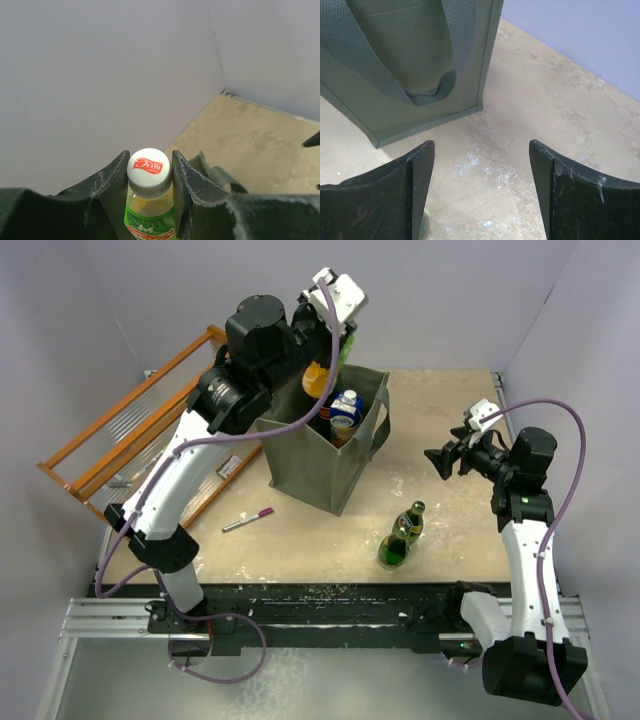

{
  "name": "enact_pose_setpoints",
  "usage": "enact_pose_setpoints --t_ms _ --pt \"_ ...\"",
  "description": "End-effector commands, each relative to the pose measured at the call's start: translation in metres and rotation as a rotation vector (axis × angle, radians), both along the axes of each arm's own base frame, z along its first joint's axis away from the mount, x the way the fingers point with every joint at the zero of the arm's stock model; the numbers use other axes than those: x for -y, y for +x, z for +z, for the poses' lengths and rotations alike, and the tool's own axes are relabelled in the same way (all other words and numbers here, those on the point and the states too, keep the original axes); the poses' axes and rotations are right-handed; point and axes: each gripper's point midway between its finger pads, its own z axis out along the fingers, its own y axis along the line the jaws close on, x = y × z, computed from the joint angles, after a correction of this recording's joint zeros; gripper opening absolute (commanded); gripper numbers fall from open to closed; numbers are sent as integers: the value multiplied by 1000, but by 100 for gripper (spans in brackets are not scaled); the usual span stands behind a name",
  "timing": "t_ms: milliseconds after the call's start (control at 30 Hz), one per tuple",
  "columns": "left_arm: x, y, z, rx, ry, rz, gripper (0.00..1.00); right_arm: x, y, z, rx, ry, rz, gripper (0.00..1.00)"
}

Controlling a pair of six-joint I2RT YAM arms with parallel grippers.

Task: Place the beverage into the canvas bag

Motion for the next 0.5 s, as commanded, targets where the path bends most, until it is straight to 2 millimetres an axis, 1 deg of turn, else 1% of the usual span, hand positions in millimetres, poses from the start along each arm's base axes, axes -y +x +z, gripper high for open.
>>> enact_pose_setpoints --t_ms 0,67,100,267,467 --pt "-30 13 28 67 -112 52 0 -1 -2 13 65 -18 16 78" --pt "-37 15 16 46 -102 64 0 -1 -2 14 66 -17 19 78" --pt "-40 18 7 30 -91 71 0 -2 -3 14 67 -16 21 78" --pt "-59 21 -14 -7 -82 99 0 -3 -3 14 62 -14 32 78" --pt "-72 36 -46 -102 -102 92 0 -4 -3 14 61 -14 35 78"
